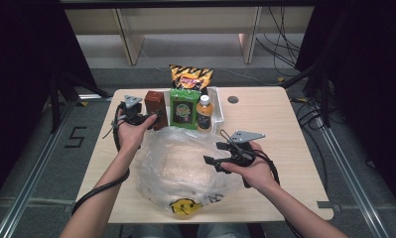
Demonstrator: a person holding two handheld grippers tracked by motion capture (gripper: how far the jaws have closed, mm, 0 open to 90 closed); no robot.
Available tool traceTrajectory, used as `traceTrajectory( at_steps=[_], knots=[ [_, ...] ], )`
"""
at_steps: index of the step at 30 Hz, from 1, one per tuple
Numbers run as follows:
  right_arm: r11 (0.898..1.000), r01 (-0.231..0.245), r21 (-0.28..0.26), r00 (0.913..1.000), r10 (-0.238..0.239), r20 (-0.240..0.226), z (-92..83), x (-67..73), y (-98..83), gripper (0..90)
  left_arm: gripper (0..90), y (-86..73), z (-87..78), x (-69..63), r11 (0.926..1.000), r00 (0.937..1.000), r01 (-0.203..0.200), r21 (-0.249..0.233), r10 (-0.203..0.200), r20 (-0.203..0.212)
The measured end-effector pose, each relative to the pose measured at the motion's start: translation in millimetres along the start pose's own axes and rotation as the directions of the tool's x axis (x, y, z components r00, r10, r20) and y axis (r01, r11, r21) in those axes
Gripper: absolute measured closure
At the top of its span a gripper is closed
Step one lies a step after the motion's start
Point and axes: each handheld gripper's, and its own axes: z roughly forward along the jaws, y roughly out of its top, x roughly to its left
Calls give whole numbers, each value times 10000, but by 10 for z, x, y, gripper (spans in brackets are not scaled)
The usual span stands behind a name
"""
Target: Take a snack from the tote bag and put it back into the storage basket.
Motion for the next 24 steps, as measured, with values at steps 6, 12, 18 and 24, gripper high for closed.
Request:
traceTrajectory(
  at_steps=[6, 12, 18, 24],
  knots=[
    [9997, 182, -159, 9998, -180, 78, 11, -21, 2, 280, 182, -65, 40, 12, 9998, 9995, -121, 149, 116, 306],
    [9996, 240, -158, 9996, -242, -114, 20, -33, -2, 280, 255, -119, 80, 7, 9994, 9994, -227, 271, 219, 276],
    [9999, 112, -95, 9999, -112, -7, 21, -22, -4, 280, 282, -124, 119, -10, 9991, 9993, -294, 295, 287, 244],
    [9997, 226, -72, 9997, -226, -49, 16, -33, -6, 279, 335, -124, 133, -47, 9994, 9996, -265, 237, 266, -42]
  ],
)
